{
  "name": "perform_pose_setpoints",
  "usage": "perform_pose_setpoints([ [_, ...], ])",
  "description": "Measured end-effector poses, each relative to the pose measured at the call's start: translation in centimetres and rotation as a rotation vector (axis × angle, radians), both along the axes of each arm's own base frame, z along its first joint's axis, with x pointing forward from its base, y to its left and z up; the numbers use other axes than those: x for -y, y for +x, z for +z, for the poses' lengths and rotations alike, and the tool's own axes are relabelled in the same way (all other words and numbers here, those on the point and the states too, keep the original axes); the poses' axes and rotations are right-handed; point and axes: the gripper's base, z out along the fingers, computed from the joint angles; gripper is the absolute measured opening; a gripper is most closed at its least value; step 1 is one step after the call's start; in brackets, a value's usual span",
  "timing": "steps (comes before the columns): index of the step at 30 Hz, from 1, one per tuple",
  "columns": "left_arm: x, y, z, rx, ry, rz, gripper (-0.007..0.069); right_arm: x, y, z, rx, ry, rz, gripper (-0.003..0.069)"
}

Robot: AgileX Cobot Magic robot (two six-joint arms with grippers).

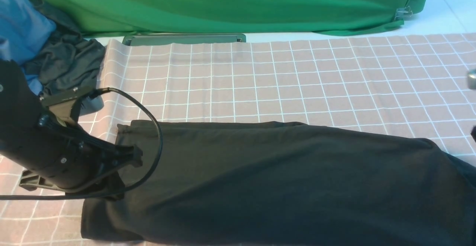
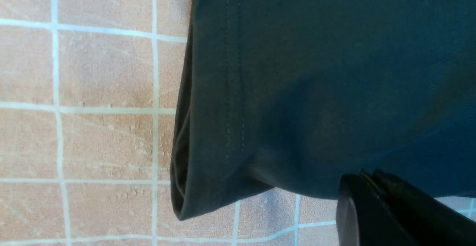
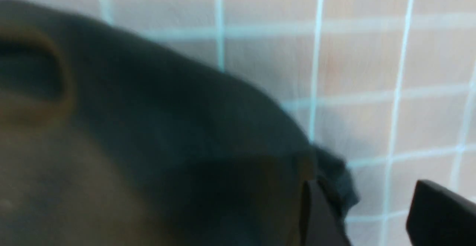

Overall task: Fold a long-sleeved shirt over a pink coffee tablecloth.
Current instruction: 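Pull the folded dark garment lengthwise by its ends to straighten it flat on the table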

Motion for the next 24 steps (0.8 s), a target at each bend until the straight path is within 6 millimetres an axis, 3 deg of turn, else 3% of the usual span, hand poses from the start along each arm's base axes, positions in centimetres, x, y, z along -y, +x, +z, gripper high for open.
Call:
perform_pose_setpoints([
  [6, 0.0, -0.3, -0.8, -0.006, -0.009, 0.004, 0.0013, 1.0, 0.1, -1.9, -0.065, 0.068, -0.016, 0.0424],
  [12, 0.0, -0.5, -1.1, -0.015, -0.007, -0.009, 0.0013, 1.0, 0.2, -3.3, -0.127, 0.089, -0.020, 0.0402],
  [16, 0.1, -0.5, -1.1, -0.014, -0.011, -0.011, 0.0013, 1.0, 0.1, -4.2, -0.178, 0.099, -0.020, 0.0345],
  [20, 0.1, -0.5, -1.2, -0.014, -0.010, -0.013, 0.0013, 1.0, 0.0, -4.5, -0.206, 0.104, -0.015, 0.0111],
  [24, 0.1, -0.5, -1.2, -0.014, -0.010, -0.015, 0.0013, 1.0, -0.1, -3.9, -0.193, 0.095, 0.001, 0.0079],
])
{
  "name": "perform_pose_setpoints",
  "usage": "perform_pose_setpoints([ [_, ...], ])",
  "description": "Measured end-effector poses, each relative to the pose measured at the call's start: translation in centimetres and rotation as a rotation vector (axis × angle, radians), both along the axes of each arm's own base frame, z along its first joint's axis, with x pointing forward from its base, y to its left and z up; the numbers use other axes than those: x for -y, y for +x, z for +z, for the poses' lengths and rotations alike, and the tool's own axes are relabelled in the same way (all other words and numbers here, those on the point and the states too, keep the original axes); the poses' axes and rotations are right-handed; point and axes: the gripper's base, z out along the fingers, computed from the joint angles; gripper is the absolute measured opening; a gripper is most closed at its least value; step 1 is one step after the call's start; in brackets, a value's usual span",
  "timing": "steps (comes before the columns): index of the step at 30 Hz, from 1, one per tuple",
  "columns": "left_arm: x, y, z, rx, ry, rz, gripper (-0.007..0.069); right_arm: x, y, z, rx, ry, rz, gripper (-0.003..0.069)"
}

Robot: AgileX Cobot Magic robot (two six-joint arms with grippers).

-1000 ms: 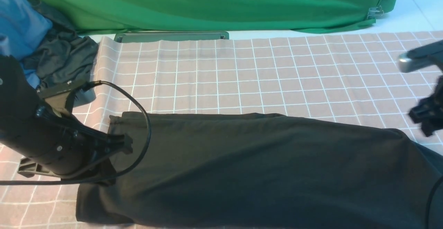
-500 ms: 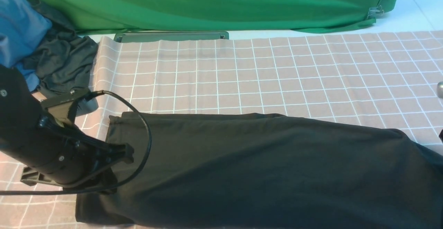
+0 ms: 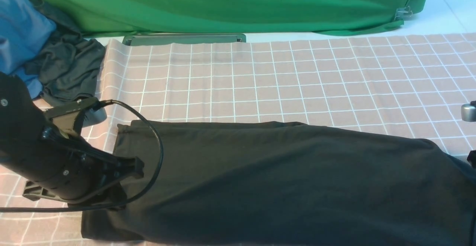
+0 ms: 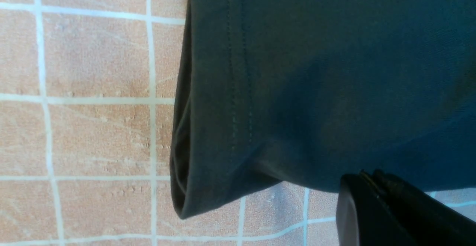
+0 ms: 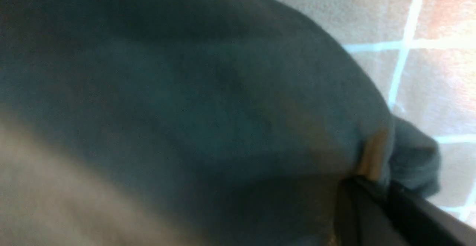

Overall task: Fold a long-sleeved shirt over a pink coffee tablecloth.
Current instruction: 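Pull the folded dark garment lengthwise by its ends to straighten it flat on the table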

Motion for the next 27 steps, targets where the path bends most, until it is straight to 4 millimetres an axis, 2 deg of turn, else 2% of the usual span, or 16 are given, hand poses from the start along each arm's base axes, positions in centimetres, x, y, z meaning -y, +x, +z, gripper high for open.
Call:
perform_pose_setpoints([
  [5, 0.0, 0.0, 0.0, 0.005, 0.005, -0.022, 0.0013, 0.4, -0.2, 2.2, 0.059, -0.058, 0.027, 0.0079],
  [9, 0.0, 0.0, 0.0, 0.008, 0.004, -0.021, 0.0013, 0.6, 0.2, 3.0, 0.094, -0.072, 0.031, 0.0079],
  [14, 0.0, 0.0, 0.0, 0.008, 0.004, -0.021, 0.0013, 0.6, 0.3, 3.0, 0.099, -0.074, 0.032, 0.0083],
  [21, 0.0, -0.2, 0.0, -0.012, 0.005, -0.026, 0.0013, 0.9, 0.4, 2.1, 0.066, -0.097, 0.012, 0.0135],
  [24, 0.0, -0.2, 0.0, -0.014, 0.005, -0.026, 0.0013, 1.0, 0.5, 1.6, 0.050, -0.106, -0.005, 0.0169],
  [27, 0.0, -0.2, 0.0, -0.014, 0.005, -0.026, 0.0013, 1.1, 0.7, 1.8, 0.052, -0.114, -0.015, 0.0235],
])
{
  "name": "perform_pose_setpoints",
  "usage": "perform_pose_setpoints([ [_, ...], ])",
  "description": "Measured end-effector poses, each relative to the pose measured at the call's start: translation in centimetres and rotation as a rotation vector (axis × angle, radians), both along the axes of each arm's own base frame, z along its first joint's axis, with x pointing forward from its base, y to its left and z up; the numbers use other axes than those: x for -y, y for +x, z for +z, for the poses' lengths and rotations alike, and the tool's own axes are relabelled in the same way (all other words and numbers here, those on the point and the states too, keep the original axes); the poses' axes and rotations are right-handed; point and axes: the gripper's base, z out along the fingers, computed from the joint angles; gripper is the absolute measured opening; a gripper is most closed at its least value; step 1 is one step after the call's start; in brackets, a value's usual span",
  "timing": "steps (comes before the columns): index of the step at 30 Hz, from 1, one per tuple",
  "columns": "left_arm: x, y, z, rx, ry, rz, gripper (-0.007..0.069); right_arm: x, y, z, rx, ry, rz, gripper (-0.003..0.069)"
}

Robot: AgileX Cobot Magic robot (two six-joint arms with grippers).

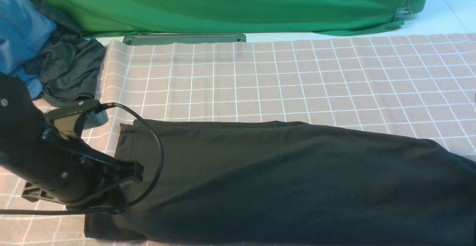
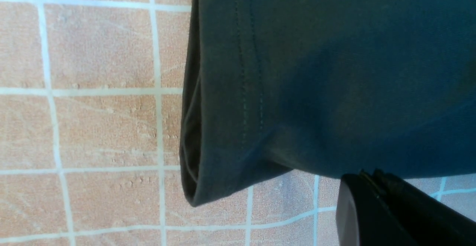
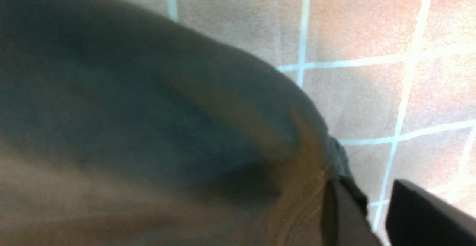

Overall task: Fold a long-sleeved shirt over a pink coffee tablecloth.
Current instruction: 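Pull the folded dark garment lengthwise by its ends to straighten it flat on the table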

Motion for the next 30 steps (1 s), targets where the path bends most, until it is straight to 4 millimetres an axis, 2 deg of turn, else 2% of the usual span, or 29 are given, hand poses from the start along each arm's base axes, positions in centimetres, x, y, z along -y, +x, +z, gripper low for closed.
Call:
perform_pose_setpoints([
  [3, 0.0, 0.0, 0.0, 0.001, 0.000, 0.000, 0.0013, 0.2, 0.9, 1.4, 0.030, -0.004, -0.020, 0.0319],
  [6, 0.0, 0.1, 0.0, 0.009, 0.000, 0.002, 0.0013, -0.2, 1.7, 2.5, 0.078, 0.051, -0.009, 0.0358],
  [9, 0.0, 0.2, 0.0, 0.022, -0.001, 0.005, 0.0013, -0.9, 2.3, 2.7, 0.120, 0.126, 0.023, 0.0371],
  [18, 0.0, 0.2, 0.0, 0.026, -0.001, 0.005, 0.0013, -1.3, 3.1, 0.1, 0.052, 0.177, 0.089, 0.0375],
  [28, 0.1, 0.3, 0.1, 0.028, -0.017, 0.014, 0.0013, -3.1, 4.1, -2.5, -0.001, 0.192, 0.191, 0.0370],
  [30, 0.1, 0.3, 0.1, 0.028, -0.018, 0.014, 0.0013, -3.5, 4.3, -3.0, -0.008, 0.193, 0.203, 0.0309],
])
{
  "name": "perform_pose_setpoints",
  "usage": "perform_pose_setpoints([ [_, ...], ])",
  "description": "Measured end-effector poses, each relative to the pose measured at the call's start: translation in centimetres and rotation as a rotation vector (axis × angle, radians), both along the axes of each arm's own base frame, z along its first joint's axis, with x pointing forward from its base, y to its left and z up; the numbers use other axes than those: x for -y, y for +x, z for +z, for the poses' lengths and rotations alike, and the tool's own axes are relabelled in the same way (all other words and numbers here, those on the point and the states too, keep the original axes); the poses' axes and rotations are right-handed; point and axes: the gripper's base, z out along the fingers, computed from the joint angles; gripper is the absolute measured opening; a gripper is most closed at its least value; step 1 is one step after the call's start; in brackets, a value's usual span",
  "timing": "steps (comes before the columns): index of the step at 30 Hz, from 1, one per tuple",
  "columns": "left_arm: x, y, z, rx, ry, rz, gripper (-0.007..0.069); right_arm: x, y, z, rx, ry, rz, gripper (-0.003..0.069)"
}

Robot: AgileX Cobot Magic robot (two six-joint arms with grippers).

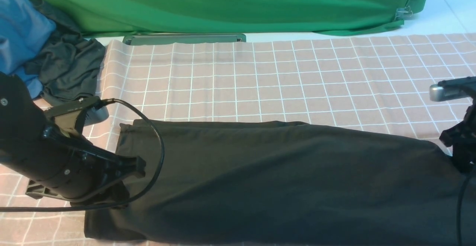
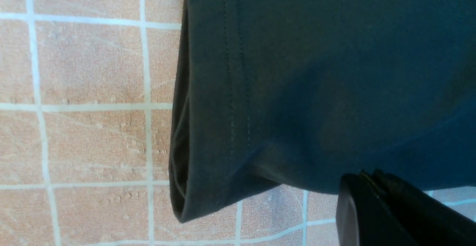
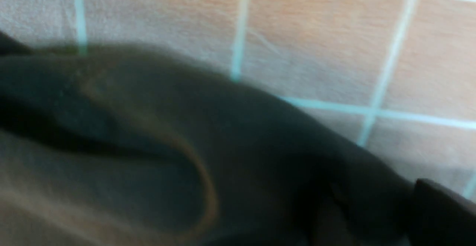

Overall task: Fold a long-sleeved shirt over a pink coffee tablecloth.
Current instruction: 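Pull the folded dark garment lengthwise by its ends to straighten it flat on the table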

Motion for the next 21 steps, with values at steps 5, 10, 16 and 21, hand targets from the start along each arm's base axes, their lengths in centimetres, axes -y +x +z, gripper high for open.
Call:
perform_pose_setpoints([
  [5, 0.0, 0.0, 0.0, 0.006, -0.002, 0.003, 0.0013, -0.3, 0.1, 0.0, 0.008, 0.000, 0.008, 0.0067],
  [10, 0.0, 0.1, 0.0, 0.008, -0.005, 0.005, 0.0013, 0.1, -0.1, 0.5, -0.001, -0.048, 0.030, 0.0038],
  [16, 0.0, 0.1, 0.0, 0.009, -0.006, 0.005, 0.0013, 0.9, -0.4, 2.7, 0.064, -0.127, 0.030, 0.0038],
  [21, 0.0, 0.1, 0.0, 0.013, -0.006, 0.006, 0.0013, 0.7, -0.5, 3.0, 0.077, -0.109, 0.011, 0.0038],
])
